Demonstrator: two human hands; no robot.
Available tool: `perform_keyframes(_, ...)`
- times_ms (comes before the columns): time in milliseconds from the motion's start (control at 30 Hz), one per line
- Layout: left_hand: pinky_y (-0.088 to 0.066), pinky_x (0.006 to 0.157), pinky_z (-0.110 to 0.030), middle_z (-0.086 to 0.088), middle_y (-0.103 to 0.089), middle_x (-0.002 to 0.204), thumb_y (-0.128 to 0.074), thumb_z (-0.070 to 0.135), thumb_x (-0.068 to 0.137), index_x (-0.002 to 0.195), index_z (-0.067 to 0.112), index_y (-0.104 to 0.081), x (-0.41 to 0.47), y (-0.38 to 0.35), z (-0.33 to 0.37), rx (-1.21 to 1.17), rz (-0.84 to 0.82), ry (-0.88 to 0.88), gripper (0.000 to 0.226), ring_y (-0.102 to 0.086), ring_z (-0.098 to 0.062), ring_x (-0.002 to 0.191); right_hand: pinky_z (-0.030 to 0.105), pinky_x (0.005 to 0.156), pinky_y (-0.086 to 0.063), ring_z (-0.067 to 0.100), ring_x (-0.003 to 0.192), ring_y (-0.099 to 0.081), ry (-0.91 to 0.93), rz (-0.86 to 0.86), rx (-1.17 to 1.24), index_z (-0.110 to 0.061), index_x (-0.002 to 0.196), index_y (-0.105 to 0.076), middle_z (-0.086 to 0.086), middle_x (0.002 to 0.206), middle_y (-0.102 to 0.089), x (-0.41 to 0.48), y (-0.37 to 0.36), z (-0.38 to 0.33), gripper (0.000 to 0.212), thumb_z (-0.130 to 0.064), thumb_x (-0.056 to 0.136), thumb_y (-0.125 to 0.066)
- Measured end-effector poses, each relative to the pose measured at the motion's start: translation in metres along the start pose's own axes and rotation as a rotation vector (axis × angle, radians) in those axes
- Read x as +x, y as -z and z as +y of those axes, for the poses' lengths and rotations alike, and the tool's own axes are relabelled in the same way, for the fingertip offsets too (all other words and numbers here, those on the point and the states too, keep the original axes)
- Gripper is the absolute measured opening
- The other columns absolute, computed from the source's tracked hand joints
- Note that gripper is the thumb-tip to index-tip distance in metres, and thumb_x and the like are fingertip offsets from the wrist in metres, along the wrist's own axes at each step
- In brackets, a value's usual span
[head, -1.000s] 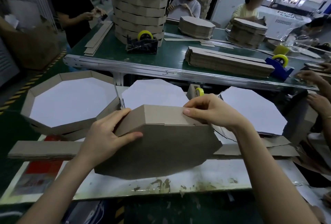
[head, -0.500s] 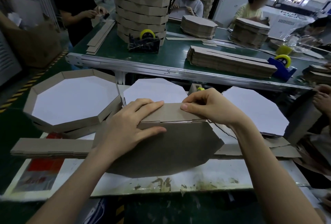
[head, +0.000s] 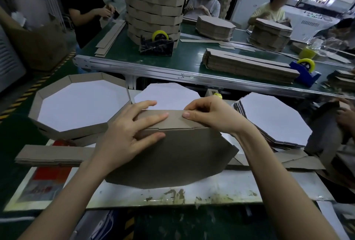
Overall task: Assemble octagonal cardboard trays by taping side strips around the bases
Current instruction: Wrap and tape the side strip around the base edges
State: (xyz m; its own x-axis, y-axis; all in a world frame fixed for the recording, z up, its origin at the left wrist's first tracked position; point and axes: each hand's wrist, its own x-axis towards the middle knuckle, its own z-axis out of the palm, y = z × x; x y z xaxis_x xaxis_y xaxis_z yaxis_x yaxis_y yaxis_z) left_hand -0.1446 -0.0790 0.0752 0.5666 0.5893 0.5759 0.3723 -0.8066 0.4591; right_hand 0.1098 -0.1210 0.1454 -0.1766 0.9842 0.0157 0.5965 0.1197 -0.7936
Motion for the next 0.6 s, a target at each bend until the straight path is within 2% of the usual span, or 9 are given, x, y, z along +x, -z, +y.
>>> perform_keyframes(67,-0.04,0.1,-0.037,0.001,-0.052,0.138,-0.046,0.057,0.093,0.127,0.036,-0.061,0.005,0.001,0.012,0.085,0.003,-0.06,0.042,-0.046,-0.02,0.125,0.009,0.061,-0.043,-0.004,0.066,-0.06,0.008,-0.003,-0.002,-0.021,0.09,-0.074,-0.018,0.073,-0.07,0.0,0.0,0.0,0.007,-0.025,0.092,-0.069)
perform_keyframes(167,-0.046,0.095,-0.038,0.001,-0.059,0.131,-0.048,0.05,0.094,0.123,0.034,-0.065,0.011,0.0,0.025,0.035,-0.019,-0.059,0.037,-0.053,-0.017,0.119,0.009,0.062,-0.044,-0.005,0.068,-0.061,0.026,-0.007,-0.012,-0.018,0.093,-0.075,-0.017,0.075,-0.071,-0.003,0.005,0.001,0.008,-0.024,0.09,-0.07)
perform_keyframes(233,-0.048,0.093,-0.04,0.003,-0.06,0.129,-0.047,0.049,0.094,0.123,0.035,-0.065,0.013,0.001,0.028,0.019,-0.039,-0.044,0.036,-0.054,-0.017,0.117,0.011,0.068,-0.046,-0.001,0.076,-0.065,0.023,-0.012,-0.029,-0.015,0.099,-0.076,-0.014,0.083,-0.074,-0.006,0.009,0.002,0.018,-0.028,0.088,-0.072)
perform_keyframes(300,-0.048,0.091,-0.042,0.004,-0.06,0.129,-0.047,0.048,0.093,0.122,0.036,-0.065,0.014,0.0,0.028,0.005,-0.05,-0.042,0.036,-0.055,-0.018,0.116,0.015,0.07,-0.05,0.003,0.081,-0.068,0.014,-0.007,-0.053,-0.014,0.105,-0.076,-0.011,0.088,-0.075,-0.01,0.011,0.003,0.026,-0.032,0.086,-0.072)
perform_keyframes(433,-0.049,0.089,-0.045,0.003,-0.061,0.129,-0.047,0.046,0.094,0.122,0.034,-0.066,0.017,-0.004,0.03,0.035,-0.069,-0.072,0.036,-0.056,-0.022,0.114,0.029,0.08,-0.057,0.016,0.09,-0.07,-0.024,0.002,-0.061,-0.015,0.106,-0.075,-0.004,0.094,-0.075,-0.016,0.013,0.007,0.03,-0.036,0.086,-0.07)
perform_keyframes(500,-0.049,0.088,-0.045,0.003,-0.062,0.128,-0.047,0.045,0.095,0.121,0.034,-0.067,0.018,-0.007,0.033,0.075,-0.065,-0.087,0.035,-0.057,-0.023,0.112,0.031,0.079,-0.057,0.016,0.088,-0.07,-0.046,-0.009,-0.054,-0.016,0.105,-0.075,-0.003,0.093,-0.075,-0.019,0.014,0.011,0.033,-0.04,0.085,-0.069)
perform_keyframes(600,-0.046,0.092,-0.043,0.006,-0.063,0.127,-0.047,0.049,0.092,0.118,0.04,-0.068,0.024,-0.012,0.044,0.094,-0.071,-0.041,0.034,-0.056,-0.02,0.115,0.024,0.071,-0.052,0.009,0.081,-0.068,-0.08,-0.033,-0.033,-0.019,0.102,-0.075,-0.005,0.088,-0.074,-0.022,0.02,0.019,0.028,-0.042,0.088,-0.067)
